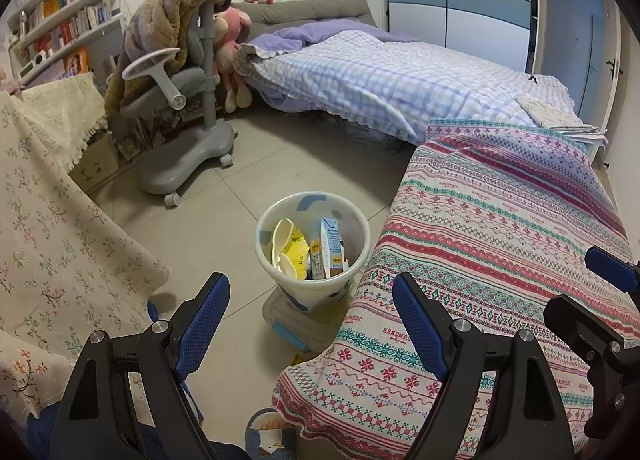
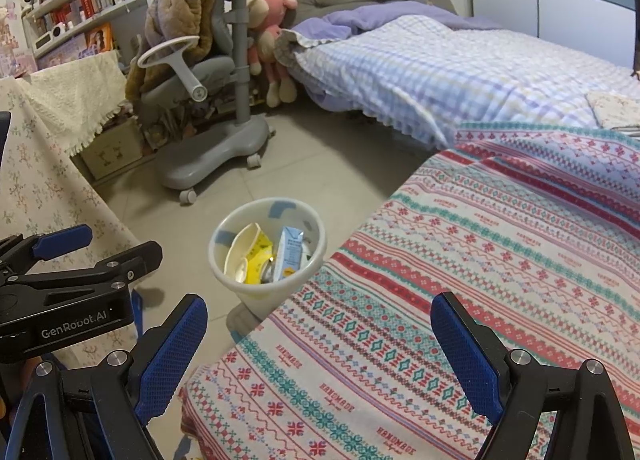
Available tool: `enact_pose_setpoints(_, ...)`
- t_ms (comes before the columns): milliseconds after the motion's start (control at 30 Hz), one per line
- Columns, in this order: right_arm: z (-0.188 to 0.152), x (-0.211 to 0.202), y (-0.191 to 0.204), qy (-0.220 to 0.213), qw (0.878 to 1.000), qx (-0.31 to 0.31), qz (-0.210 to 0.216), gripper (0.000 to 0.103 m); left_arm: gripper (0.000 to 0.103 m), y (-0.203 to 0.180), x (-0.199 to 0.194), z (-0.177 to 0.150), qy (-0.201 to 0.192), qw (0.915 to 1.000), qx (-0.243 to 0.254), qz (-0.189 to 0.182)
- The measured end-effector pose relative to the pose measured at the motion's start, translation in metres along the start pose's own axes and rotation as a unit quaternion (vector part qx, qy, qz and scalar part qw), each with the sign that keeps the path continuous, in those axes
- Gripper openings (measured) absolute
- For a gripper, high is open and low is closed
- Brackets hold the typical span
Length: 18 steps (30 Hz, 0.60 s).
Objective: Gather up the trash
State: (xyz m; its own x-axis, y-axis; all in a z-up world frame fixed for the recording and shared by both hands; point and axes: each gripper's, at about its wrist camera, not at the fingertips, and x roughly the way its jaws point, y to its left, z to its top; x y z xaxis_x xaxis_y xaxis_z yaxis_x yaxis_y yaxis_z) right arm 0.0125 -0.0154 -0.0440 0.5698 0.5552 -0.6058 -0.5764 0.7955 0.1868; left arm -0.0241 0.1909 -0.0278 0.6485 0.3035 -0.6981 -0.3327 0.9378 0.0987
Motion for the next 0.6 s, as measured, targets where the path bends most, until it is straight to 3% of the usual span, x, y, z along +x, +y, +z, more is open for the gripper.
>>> enact_pose_setpoints(600, 0.0013, -0.0020, 0.0016, -0.005, 1.000, 0.003, -0.002, 0.094, 0.086, -0.0002, -0.0011, 0.0002, 0.001, 1.0000, 0.003, -0.002)
